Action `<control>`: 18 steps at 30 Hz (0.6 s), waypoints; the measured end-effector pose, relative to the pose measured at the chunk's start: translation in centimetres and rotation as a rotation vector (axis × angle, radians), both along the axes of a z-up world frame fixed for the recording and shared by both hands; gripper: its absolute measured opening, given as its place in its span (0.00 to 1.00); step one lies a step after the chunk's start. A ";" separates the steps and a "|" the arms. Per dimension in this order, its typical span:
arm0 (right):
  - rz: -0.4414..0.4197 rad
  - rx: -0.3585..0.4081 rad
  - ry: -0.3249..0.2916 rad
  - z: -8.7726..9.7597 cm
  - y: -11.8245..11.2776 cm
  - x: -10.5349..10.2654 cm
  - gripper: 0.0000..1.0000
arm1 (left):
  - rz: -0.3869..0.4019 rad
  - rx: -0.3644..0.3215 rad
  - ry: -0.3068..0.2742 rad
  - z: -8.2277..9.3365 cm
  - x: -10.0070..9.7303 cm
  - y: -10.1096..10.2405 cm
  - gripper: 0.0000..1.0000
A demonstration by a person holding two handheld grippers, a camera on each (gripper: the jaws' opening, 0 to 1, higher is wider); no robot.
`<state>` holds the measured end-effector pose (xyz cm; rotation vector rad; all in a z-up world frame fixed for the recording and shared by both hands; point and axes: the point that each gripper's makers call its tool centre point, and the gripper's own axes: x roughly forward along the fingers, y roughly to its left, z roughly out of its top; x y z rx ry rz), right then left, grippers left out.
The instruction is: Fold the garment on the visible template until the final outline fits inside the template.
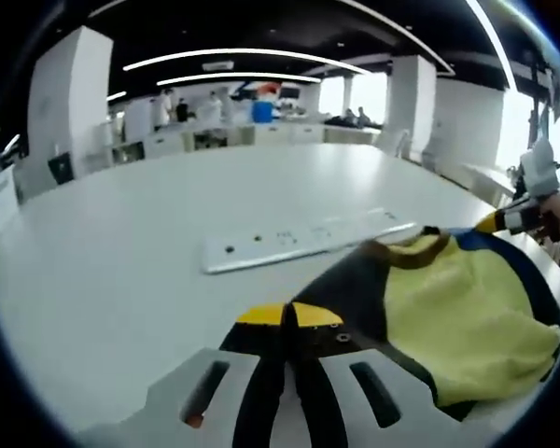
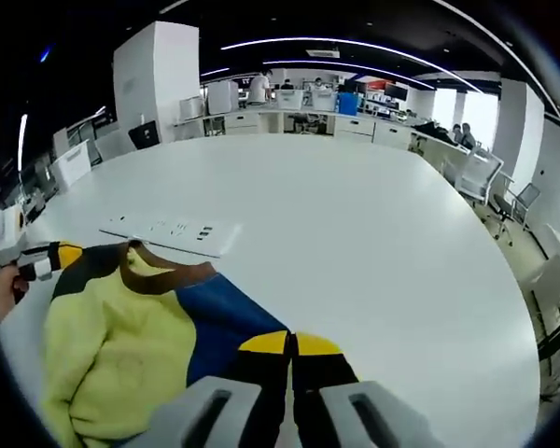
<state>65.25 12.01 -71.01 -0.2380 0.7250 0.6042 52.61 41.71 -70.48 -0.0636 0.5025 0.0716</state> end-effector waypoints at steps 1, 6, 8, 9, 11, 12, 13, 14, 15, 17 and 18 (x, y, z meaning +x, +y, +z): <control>-0.002 0.000 0.002 -0.1 0.0 0.0 0.00 | 0.003 -0.003 0.000 0.0 0.0 0.0 0.00; -0.030 0.008 -0.008 0.3 -0.1 0.0 0.00 | 0.003 -0.002 -0.004 0.6 -0.3 -0.1 0.00; -0.036 0.013 -0.023 0.9 -0.1 0.1 0.03 | 0.004 0.005 -0.009 1.1 -0.4 0.0 0.00; -0.038 0.017 -0.026 1.1 0.0 0.2 0.08 | 0.005 0.003 -0.015 1.4 -0.5 0.0 0.01; -0.030 0.029 -0.033 1.8 0.1 0.0 0.18 | 0.010 -0.007 -0.033 1.9 -0.6 0.1 0.08; -0.021 0.035 -0.035 2.1 0.3 -0.2 0.23 | 0.006 -0.018 -0.043 2.3 -0.7 0.0 0.10; -0.019 0.039 -0.035 2.3 0.4 -0.3 0.26 | 0.006 -0.021 -0.044 2.5 -0.8 0.0 0.12; -0.007 0.046 -0.031 2.6 0.5 -0.7 0.29 | 0.006 -0.019 -0.046 2.8 -1.1 -0.1 0.14; -0.003 0.054 -0.029 2.9 0.6 -0.9 0.34 | 0.001 -0.015 -0.050 3.0 -1.2 -0.2 0.16; 0.014 0.065 -0.023 3.5 0.9 -1.5 0.40 | -0.010 -0.007 -0.058 3.5 -1.6 -0.4 0.20; 0.023 0.078 -0.016 3.8 1.1 -2.0 0.43 | -0.016 -0.002 -0.060 3.8 -1.9 -0.6 0.23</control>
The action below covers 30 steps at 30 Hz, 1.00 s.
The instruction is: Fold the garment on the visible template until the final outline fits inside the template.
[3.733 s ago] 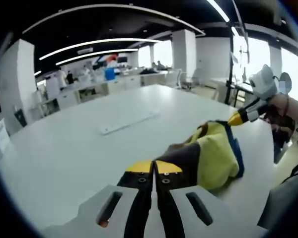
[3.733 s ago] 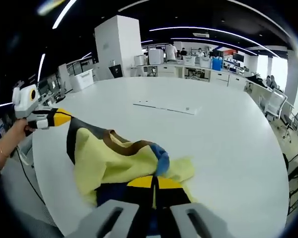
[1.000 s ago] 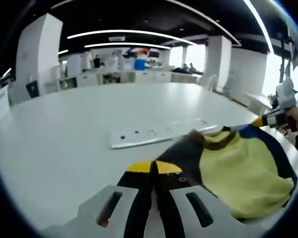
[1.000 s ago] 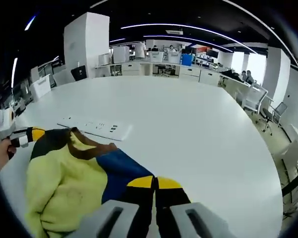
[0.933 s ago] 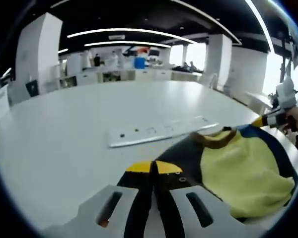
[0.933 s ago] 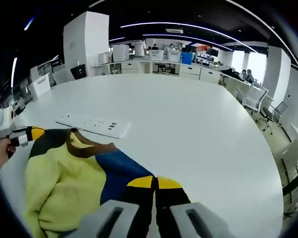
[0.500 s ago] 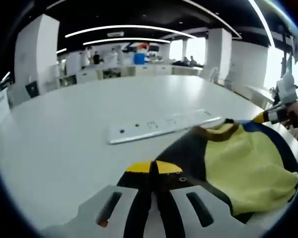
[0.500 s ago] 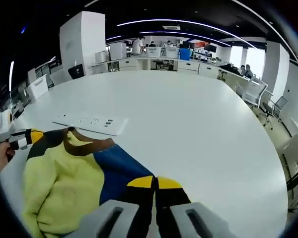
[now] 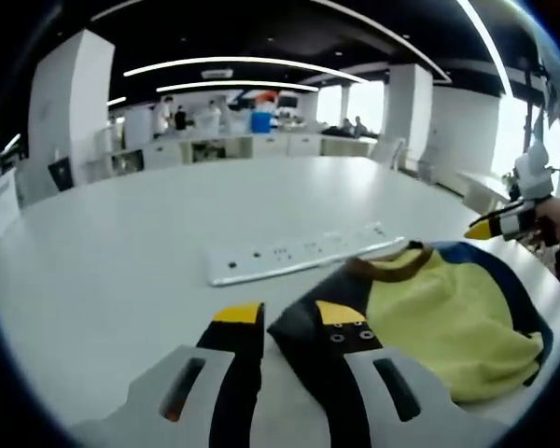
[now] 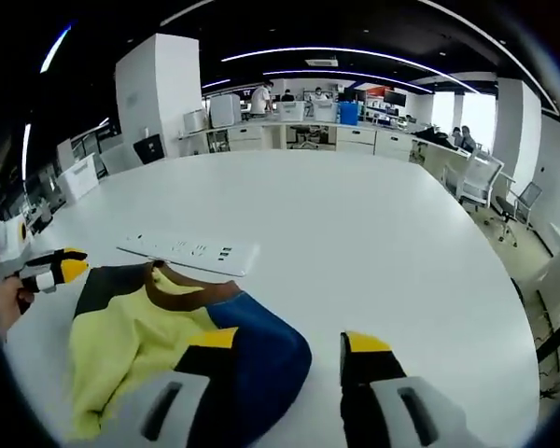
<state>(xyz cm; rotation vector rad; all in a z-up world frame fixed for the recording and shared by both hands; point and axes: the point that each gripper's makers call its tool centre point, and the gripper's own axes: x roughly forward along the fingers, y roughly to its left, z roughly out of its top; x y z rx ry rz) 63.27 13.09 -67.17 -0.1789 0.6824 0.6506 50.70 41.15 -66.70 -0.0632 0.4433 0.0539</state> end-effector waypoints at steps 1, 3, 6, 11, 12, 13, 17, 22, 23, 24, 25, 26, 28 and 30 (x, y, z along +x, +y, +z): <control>0.002 0.006 0.004 0.1 0.1 -0.2 0.45 | -0.006 0.001 0.000 0.2 -0.2 -0.1 0.25; 0.023 0.023 0.026 0.7 0.4 -1.2 0.49 | -0.025 0.004 -0.002 0.6 -0.8 -0.7 0.30; 0.047 0.043 0.056 1.3 0.8 -2.7 0.52 | -0.050 0.016 -0.005 1.1 -1.7 -1.4 0.38; 0.066 0.059 0.070 2.3 0.7 -4.4 0.55 | -0.070 0.027 0.002 1.5 -3.3 -2.7 0.45; 0.068 0.064 0.079 2.5 0.6 -4.8 0.56 | -0.074 0.030 0.004 1.5 -3.5 -2.8 0.46; 0.068 0.070 0.080 2.7 0.6 -5.3 0.56 | -0.078 0.030 0.005 1.4 -3.9 -3.1 0.46; 0.089 0.061 0.081 3.0 0.2 -6.6 0.56 | -0.081 0.027 0.014 1.2 -4.7 -3.6 0.49; 0.133 0.046 0.093 3.0 -0.1 -9.3 0.56 | -0.071 -0.002 0.033 0.3 -5.8 -4.0 0.49; 0.136 0.046 0.094 3.0 -0.1 -9.5 0.56 | -0.069 -0.003 0.037 0.2 -6.0 -4.1 0.49; 0.141 0.051 0.094 2.9 -0.1 -10.0 0.56 | -0.068 -0.002 0.041 -0.1 -6.3 -4.2 0.49; 0.146 0.052 0.097 2.9 -0.2 -10.4 0.56 | -0.067 -0.003 0.049 -0.3 -6.5 -4.3 0.48; 0.149 0.053 0.099 2.8 -0.2 -10.7 0.55 | -0.063 -0.005 0.061 -0.6 -6.8 -4.4 0.47; 0.166 0.053 0.097 2.5 -0.3 -11.5 0.55 | -0.056 -0.007 0.064 -1.2 -7.2 -4.5 0.45; 0.181 0.044 0.108 2.0 -0.5 -12.4 0.54 | -0.058 -0.025 0.085 -2.0 -7.6 -4.9 0.45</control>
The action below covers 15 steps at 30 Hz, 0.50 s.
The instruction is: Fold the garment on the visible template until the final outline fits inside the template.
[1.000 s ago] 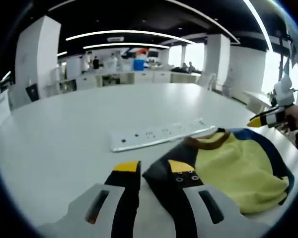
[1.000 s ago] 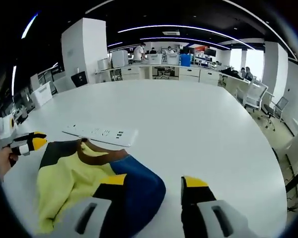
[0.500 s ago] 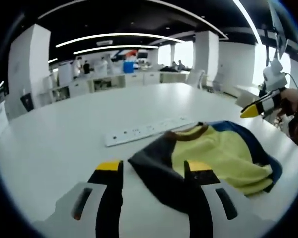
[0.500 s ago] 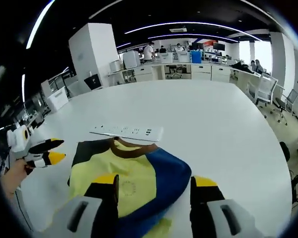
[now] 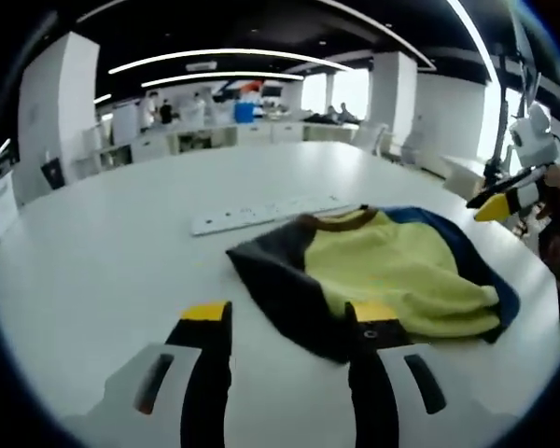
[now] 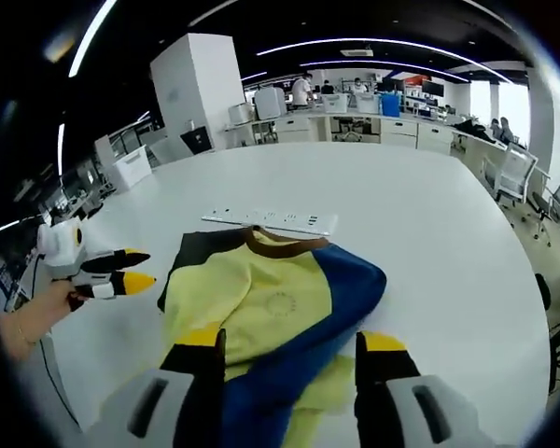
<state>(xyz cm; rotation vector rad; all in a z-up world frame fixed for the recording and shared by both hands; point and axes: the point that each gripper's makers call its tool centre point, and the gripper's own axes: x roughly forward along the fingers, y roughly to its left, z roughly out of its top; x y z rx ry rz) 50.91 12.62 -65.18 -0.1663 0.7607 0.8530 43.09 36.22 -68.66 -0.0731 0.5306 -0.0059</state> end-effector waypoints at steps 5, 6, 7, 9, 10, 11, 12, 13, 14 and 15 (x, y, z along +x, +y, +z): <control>0.032 -0.010 0.023 -1.2 -0.2 -2.0 0.49 | 0.003 -0.020 0.021 -1.3 -0.7 -1.0 0.41; 0.042 -0.013 0.028 -1.4 -0.2 -2.5 0.49 | 0.008 -0.023 0.025 -1.5 -0.8 -1.1 0.41; 0.044 -0.013 0.029 -1.5 -0.2 -2.6 0.49 | 0.003 -0.023 0.028 -1.8 -0.7 -1.2 0.40; 0.067 -0.011 0.034 -1.9 -0.1 -3.5 0.47 | 0.001 -0.021 0.031 -2.0 -0.8 -1.4 0.38; 0.071 -0.011 0.035 -2.0 0.0 -3.8 0.46 | 0.000 -0.015 0.030 -2.0 -0.8 -1.5 0.36; 0.072 -0.009 0.034 -2.0 0.0 -4.1 0.45 | -0.002 -0.009 0.028 -2.1 -0.7 -1.6 0.35; 0.086 -0.005 0.030 -2.1 0.1 -4.3 0.43 | -0.010 -0.005 0.031 -2.2 -0.7 -1.6 0.34; 0.091 -0.002 0.027 -2.2 0.1 -4.4 0.42 | -0.007 0.002 0.034 -2.3 -0.7 -1.6 0.33; 0.097 -0.003 0.023 -2.3 0.2 -4.7 0.41 | 0.003 0.006 0.037 -2.3 -0.8 -1.5 0.32; 0.102 -0.007 0.022 -2.4 0.2 -4.9 0.41 | 0.006 0.002 0.037 -2.3 -0.8 -1.5 0.32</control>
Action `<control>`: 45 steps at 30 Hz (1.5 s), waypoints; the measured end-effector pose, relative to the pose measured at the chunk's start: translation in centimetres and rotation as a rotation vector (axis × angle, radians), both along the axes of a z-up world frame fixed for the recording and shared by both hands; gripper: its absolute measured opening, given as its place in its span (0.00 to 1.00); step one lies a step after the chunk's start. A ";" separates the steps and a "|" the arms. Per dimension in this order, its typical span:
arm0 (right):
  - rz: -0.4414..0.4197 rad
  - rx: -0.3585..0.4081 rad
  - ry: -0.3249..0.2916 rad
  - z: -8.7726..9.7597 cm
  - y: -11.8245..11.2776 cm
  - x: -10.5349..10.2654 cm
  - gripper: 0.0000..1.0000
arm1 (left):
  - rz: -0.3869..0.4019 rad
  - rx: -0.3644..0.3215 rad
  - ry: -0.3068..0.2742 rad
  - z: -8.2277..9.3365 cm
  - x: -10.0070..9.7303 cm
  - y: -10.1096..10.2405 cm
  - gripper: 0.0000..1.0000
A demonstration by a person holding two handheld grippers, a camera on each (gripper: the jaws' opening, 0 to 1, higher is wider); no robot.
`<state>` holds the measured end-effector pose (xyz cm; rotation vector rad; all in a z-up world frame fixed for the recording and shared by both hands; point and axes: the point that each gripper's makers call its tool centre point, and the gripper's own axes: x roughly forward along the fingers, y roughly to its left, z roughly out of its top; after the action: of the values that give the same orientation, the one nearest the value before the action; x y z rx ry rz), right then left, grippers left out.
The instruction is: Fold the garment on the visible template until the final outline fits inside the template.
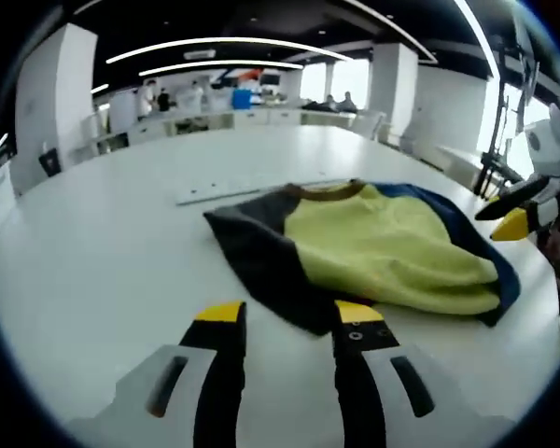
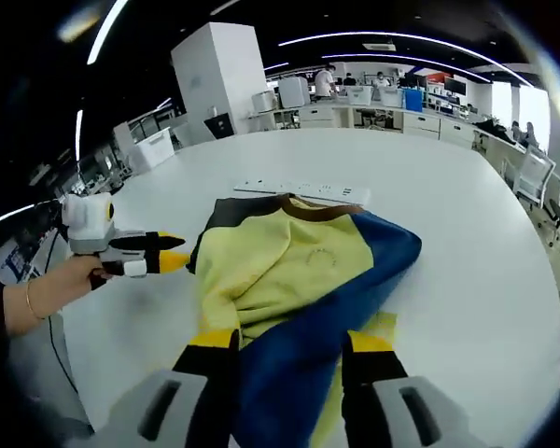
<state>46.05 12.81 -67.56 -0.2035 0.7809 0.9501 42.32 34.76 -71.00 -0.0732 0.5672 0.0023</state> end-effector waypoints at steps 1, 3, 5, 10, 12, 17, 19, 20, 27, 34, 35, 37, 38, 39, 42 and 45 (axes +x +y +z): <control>0.001 -0.006 -0.006 -0.1 0.0 -0.2 0.40 | 0.008 -0.011 0.001 -0.1 0.0 -0.1 0.31; 0.002 -0.016 -0.019 -0.3 -0.1 -0.4 0.37 | 0.012 -0.022 0.003 -0.1 -0.1 -0.3 0.30; 0.003 -0.022 -0.025 -0.5 -0.1 -0.7 0.34 | 0.019 -0.019 0.011 -0.4 -0.1 -0.8 0.28; -0.006 -0.061 -0.058 -1.1 -0.3 -1.5 0.24 | 0.052 -0.026 0.013 -0.7 0.0 -1.1 0.24; -0.019 -0.058 -0.070 -1.2 -0.3 -1.7 0.20 | 0.058 -0.024 0.021 -0.9 -0.1 -1.2 0.22; -0.012 -0.051 -0.079 -1.5 0.2 -2.2 0.08 | 0.081 -0.033 0.036 -1.5 -0.3 -1.5 0.17; -0.014 -0.055 -0.080 -1.6 0.1 -2.2 0.02 | 0.095 -0.031 0.043 -1.5 -0.3 -1.4 0.15; -0.013 -0.055 -0.082 -1.6 0.2 -2.2 0.00 | 0.097 -0.028 0.046 -1.5 -0.3 -1.4 0.15; -0.032 -0.058 -0.077 -1.8 0.0 -2.2 0.00 | 0.145 -0.024 0.072 -1.6 -0.3 -1.2 0.02; -0.061 -0.043 -0.110 -0.3 -0.9 -1.3 0.00 | 0.167 -0.070 0.056 -1.2 -0.6 -1.1 0.00; -0.068 -0.043 -0.115 -0.1 -1.2 -1.1 0.00 | 0.168 -0.069 0.054 -1.1 -0.7 -1.0 0.00; -0.097 -0.044 -0.122 0.4 -2.1 -0.3 0.00 | 0.169 -0.074 0.031 -0.4 -0.6 -0.8 0.00; -0.111 -0.042 -0.127 0.7 -2.6 0.1 0.00 | 0.167 -0.069 0.022 0.1 -0.6 -0.6 0.00; -0.119 -0.042 -0.128 0.8 -3.0 0.4 0.00 | 0.160 -0.063 0.018 0.3 -0.5 -0.6 0.00; -0.170 -0.037 -0.129 1.2 -4.2 1.6 0.00 | 0.141 -0.052 0.003 1.1 -0.3 -0.3 0.00; -0.208 -0.043 -0.149 1.8 -5.3 2.6 0.00 | 0.127 -0.035 -0.003 1.7 -0.3 0.0 0.00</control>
<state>48.69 7.53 -65.75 -0.2232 0.6718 0.7133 41.97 34.71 -69.26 -0.1432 0.5593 0.1158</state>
